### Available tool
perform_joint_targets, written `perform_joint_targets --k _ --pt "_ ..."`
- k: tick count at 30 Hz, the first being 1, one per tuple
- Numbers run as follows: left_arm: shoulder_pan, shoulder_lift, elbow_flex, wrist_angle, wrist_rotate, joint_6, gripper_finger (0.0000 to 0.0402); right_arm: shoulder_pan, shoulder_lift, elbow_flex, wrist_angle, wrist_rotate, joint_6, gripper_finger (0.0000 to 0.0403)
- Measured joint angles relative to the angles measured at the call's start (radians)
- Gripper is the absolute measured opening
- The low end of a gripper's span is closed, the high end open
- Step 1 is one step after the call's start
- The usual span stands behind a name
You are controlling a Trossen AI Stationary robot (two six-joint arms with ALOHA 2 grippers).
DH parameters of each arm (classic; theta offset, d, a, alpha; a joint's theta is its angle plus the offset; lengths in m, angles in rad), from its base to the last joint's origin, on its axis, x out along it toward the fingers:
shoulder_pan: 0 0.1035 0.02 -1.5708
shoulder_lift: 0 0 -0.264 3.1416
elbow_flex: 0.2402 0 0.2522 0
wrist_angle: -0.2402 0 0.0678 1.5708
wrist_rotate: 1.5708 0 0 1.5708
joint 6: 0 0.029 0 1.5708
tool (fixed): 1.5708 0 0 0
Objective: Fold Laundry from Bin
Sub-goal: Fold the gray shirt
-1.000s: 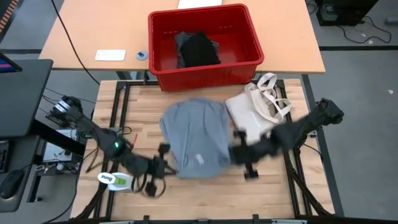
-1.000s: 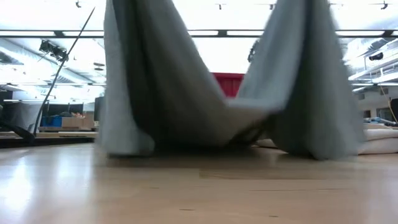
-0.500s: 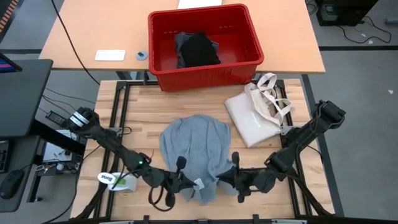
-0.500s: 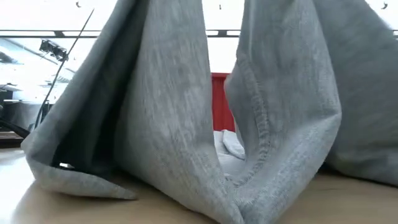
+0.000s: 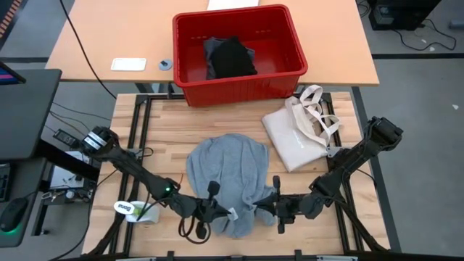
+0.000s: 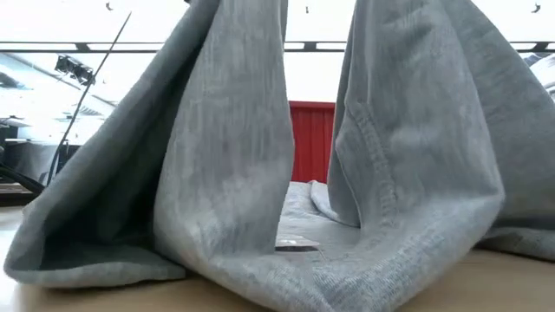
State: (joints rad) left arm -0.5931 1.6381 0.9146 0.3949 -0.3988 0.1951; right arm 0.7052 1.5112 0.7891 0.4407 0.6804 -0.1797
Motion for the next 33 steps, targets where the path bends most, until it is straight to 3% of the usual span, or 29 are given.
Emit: perform_joint_targets --k 9,21,33 --pt "0.055 0.068 0.0 0.061 0.0 -0.006 0.0014 -0.021 0.0 0.0 0.009 -0.106 0.03 0.0013" --pt "0.076 0.098 0.0 0.058 0.0 -0.108 0.0014 -0.028 0.01 0.0 0.015 -0.127 0.03 0.0013" --pt "0.075 0.099 0.0 0.057 0.0 -0.105 0.0014 -0.028 0.011 0.0 0.015 -0.126 0.03 0.0013"
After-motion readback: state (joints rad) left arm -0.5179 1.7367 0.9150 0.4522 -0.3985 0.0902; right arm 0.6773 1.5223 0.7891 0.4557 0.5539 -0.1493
